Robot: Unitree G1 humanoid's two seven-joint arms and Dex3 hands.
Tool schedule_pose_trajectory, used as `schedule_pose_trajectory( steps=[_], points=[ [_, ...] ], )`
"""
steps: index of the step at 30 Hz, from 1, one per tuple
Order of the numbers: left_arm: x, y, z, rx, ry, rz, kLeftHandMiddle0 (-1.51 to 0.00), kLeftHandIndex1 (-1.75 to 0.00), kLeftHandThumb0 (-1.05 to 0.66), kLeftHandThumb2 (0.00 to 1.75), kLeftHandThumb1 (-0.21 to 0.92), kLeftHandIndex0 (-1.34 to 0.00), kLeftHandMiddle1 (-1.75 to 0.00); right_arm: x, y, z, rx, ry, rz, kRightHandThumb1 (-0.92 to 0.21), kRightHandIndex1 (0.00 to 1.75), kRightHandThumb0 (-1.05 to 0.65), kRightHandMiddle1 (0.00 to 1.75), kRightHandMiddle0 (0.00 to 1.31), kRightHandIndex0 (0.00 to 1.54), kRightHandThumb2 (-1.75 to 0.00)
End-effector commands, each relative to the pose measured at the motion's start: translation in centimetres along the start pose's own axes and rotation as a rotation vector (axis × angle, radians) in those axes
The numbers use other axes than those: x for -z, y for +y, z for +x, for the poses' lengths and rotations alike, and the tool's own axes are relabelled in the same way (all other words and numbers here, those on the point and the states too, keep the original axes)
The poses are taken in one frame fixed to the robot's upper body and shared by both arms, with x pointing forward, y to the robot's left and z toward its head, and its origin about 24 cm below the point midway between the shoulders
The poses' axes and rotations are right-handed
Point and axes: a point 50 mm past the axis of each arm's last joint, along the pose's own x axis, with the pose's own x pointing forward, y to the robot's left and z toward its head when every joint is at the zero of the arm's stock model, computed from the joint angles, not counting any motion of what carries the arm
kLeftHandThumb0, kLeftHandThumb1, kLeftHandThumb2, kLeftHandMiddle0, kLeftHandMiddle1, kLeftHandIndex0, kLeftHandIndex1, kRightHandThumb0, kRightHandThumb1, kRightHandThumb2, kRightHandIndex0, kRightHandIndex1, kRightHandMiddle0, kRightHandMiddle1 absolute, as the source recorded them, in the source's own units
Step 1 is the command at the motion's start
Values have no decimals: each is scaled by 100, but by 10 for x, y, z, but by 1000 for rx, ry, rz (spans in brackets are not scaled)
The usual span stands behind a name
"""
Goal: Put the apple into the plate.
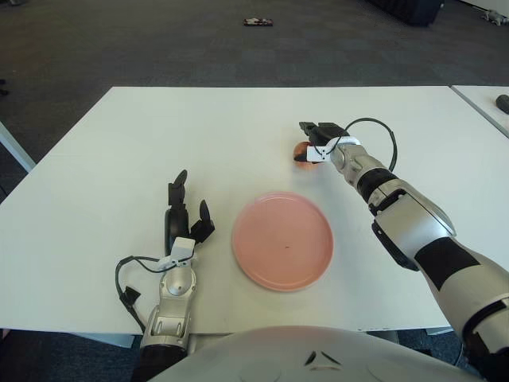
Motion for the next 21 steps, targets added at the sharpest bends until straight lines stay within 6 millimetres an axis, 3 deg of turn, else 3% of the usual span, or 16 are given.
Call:
schedule_pose_trajectory(
  steps=[1, 21],
  points=[
    [-1, 2, 1, -10, -1, 10, -23, -62, -84, 92, 92, 0, -10, 11, 28, -6, -108, 45, -16, -91, 0, -105, 1, 1, 0, -16],
    [-1, 1, -1, 5, -2, -9, -22, -60, -83, 90, 92, 0, -10, 14, 48, -11, -179, 46, -45, -92, 0, -105, 0, 0, 0, -15]
  ],
)
